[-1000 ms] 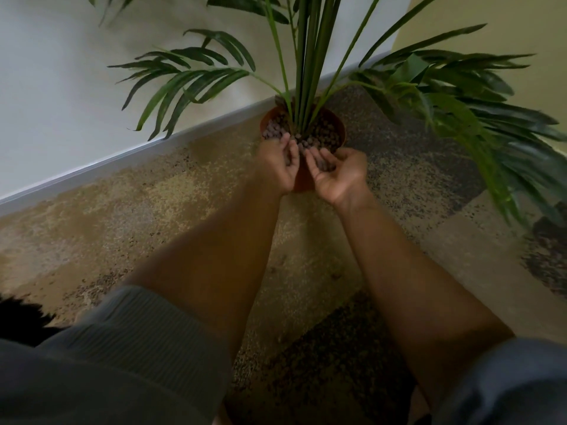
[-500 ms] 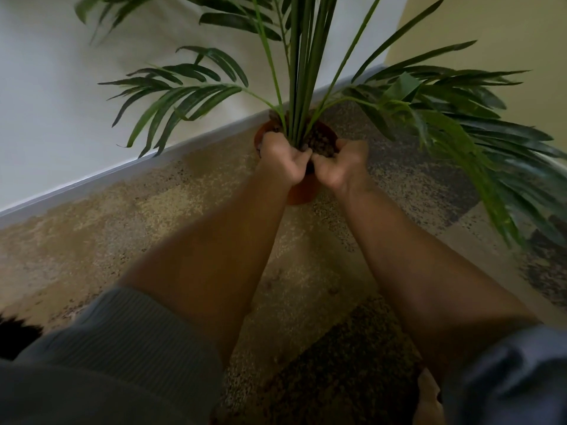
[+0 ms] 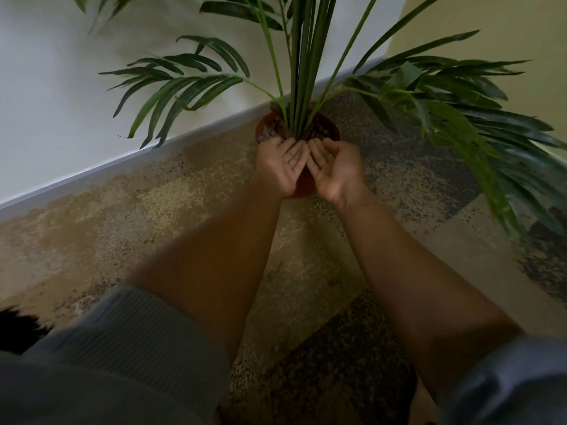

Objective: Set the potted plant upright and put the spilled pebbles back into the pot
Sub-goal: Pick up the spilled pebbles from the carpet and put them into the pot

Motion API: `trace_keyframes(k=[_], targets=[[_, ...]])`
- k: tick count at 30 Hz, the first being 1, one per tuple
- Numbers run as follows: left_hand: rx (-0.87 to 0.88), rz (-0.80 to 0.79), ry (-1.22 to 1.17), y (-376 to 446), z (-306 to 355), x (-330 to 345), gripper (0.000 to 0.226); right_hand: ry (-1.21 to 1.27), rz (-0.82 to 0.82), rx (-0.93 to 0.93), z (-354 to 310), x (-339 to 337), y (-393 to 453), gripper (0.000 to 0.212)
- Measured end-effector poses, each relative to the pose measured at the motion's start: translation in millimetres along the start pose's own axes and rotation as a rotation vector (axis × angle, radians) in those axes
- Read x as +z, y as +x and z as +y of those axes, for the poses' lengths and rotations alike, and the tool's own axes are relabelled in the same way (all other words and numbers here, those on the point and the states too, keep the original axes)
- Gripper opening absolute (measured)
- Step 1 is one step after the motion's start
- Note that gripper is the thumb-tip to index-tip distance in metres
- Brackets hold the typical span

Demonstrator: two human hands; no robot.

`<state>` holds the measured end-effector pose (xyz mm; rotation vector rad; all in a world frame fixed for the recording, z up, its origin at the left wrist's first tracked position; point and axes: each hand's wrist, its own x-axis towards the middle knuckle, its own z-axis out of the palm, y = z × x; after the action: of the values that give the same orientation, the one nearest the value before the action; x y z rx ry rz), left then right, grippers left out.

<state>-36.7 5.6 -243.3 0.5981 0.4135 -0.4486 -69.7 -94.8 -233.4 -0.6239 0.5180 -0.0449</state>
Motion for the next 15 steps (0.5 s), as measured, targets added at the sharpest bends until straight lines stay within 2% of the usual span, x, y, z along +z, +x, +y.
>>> trace_keyframes(k=[3, 7, 11, 15], targets=[[0.006, 0.069, 0.117, -5, -5, -24, 0.039, -0.090, -0.007, 0.012, 10, -13, -3, 0.029], [-0.026, 0.171, 0.283, -14, -13, -49, 0.029, -0.343, 0.057, 0.089, 26, -27, -5, 0.020], [-0.044, 0.233, 0.524, -20, -20, -60, 0.021, -0.710, 0.092, 0.195, 38, -46, -13, 0.014], [-0.084, 0.287, 0.905, -20, -32, -76, 0.015, -1.185, 0.089, 0.215, 48, -69, -20, 0.015]])
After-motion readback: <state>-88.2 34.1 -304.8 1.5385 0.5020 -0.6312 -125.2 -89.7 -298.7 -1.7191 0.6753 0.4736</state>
